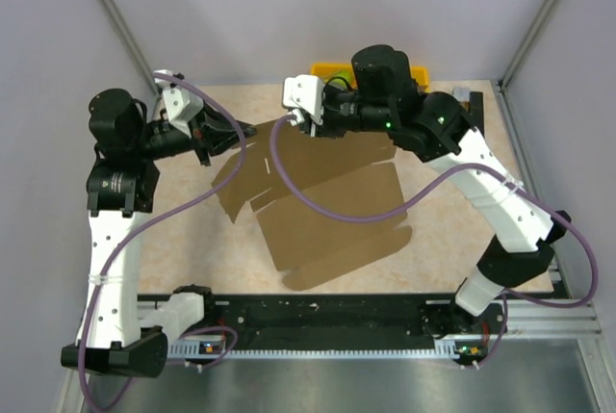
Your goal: Fold the paper box
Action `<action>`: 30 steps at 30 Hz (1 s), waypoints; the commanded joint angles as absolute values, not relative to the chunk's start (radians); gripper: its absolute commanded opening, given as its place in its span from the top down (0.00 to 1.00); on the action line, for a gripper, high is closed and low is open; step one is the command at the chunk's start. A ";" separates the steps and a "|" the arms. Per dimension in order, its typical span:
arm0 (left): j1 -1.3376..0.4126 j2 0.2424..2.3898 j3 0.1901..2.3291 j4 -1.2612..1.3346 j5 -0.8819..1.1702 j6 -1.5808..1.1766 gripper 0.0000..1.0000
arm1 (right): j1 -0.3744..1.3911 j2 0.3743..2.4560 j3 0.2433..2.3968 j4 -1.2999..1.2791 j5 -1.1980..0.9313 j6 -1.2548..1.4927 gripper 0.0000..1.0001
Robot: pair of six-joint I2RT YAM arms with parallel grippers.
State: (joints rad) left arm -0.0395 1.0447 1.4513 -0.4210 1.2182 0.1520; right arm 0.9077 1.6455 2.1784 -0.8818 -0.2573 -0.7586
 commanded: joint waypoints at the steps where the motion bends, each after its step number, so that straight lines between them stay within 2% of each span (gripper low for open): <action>1: -0.044 1.003 1.493 -0.367 1.194 0.164 0.97 | 0.922 1.591 2.169 -0.882 -0.236 -0.761 0.71; 3: -0.045 0.986 1.470 -0.324 1.117 0.126 0.96 | 0.922 1.574 2.171 -0.884 -0.239 -0.747 0.81; 5: -0.044 0.954 1.421 -0.209 1.046 0.040 0.86 | 0.922 1.563 2.174 -0.884 -0.242 -0.726 0.89; 6: -0.044 0.945 1.407 -0.175 0.985 0.010 0.79 | 0.922 1.552 2.171 -0.882 -0.241 -0.721 0.93; 7: -0.044 0.936 1.399 -0.123 0.954 -0.065 0.63 | 0.922 1.546 2.169 -0.881 -0.233 -0.716 1.00; 9: -0.044 0.934 1.396 -0.098 0.838 -0.135 0.57 | 0.922 1.540 2.169 -0.881 -0.218 -0.695 1.00; 11: -0.044 0.933 1.407 -0.100 0.772 -0.239 0.45 | 0.922 1.526 2.161 -0.882 -0.198 -0.677 1.00; 14: -0.043 0.917 1.399 -0.085 0.707 -0.365 0.36 | 0.922 1.503 2.149 -0.879 -0.175 -0.628 1.00; 16: -0.044 0.914 1.388 -0.057 0.713 -0.454 0.36 | 0.922 1.485 2.137 -0.879 -0.189 -0.601 1.00; 20: -0.043 0.936 1.397 -0.055 0.663 -0.552 0.41 | 0.922 1.433 2.105 -0.871 -0.222 -0.540 1.00; 23: -0.043 0.972 1.439 -0.083 0.637 -0.591 0.51 | 0.922 1.405 2.056 -0.861 -0.230 -0.532 1.00; 25: -0.043 1.014 1.468 -0.114 0.653 -0.551 0.64 | 0.922 1.381 2.020 -0.844 -0.227 -0.531 1.00; 30: -0.055 1.109 1.512 -0.015 1.064 -0.491 0.64 | 0.920 1.374 1.999 -0.810 -0.230 -0.531 1.00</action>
